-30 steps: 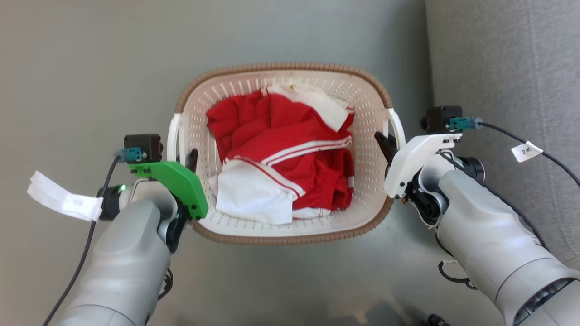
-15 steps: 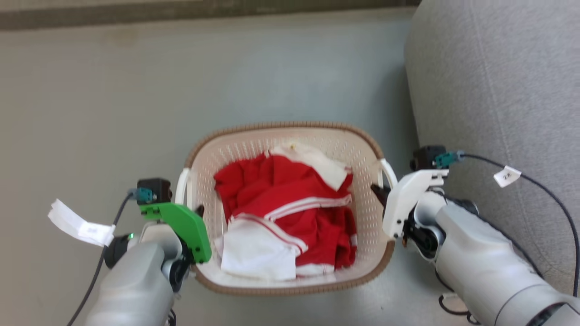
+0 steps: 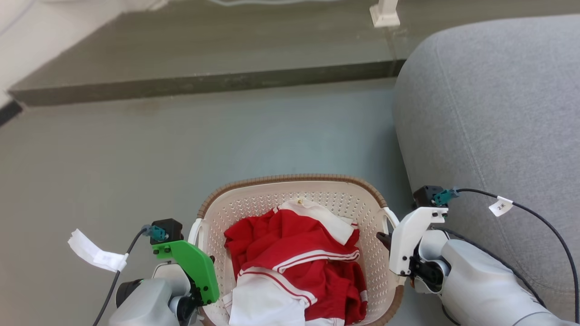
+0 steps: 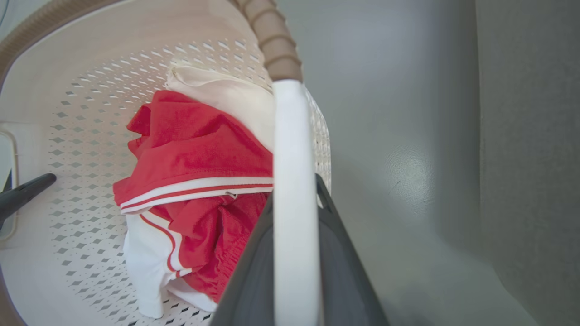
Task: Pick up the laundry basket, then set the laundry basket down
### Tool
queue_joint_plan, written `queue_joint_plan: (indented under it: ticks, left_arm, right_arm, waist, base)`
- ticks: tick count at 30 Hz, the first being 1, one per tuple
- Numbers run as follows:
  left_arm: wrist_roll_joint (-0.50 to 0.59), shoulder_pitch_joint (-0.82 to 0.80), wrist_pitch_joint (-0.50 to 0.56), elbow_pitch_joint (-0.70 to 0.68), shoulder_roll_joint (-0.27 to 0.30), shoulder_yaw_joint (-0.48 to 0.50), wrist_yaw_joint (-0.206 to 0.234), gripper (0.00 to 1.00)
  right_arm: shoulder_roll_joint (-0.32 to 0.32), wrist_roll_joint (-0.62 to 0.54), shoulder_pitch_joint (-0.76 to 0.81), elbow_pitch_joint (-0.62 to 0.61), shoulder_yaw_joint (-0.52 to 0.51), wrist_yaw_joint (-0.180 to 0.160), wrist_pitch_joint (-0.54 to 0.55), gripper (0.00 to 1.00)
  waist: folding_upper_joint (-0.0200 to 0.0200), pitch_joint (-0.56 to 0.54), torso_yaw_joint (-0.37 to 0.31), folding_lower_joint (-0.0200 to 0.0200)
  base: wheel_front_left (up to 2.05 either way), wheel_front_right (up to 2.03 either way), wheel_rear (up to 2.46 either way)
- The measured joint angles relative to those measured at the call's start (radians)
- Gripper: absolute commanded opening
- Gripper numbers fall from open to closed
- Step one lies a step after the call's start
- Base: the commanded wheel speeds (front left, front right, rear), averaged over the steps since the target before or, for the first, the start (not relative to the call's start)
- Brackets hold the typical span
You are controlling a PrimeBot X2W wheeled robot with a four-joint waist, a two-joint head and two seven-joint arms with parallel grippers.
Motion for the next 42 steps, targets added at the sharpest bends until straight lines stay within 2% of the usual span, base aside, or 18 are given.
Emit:
queue_joint_plan:
  ticks: [10, 42]
  left_arm:
    - [-0.038, 0.004, 0.034, -0.016, -0.002, -0.020, 0.000, 0.00]
    - [-0.102, 0.004, 0.062, -0.024, -0.002, -0.080, 0.016, 0.00]
  right_arm:
    - [-0.015, 0.015, -0.001, -0.002, 0.013, 0.000, 0.028, 0.00]
    - [-0.033, 0.056, -0.001, -0.006, 0.064, 0.000, 0.058, 0.00]
  waist:
    - [0.0000, -0.071, 0.001, 0.0000]
    - [0.0000, -0.070, 0.002, 0.0000]
  base:
    - [0.00, 0.00, 0.00]
    - [0.00, 0.00, 0.00]
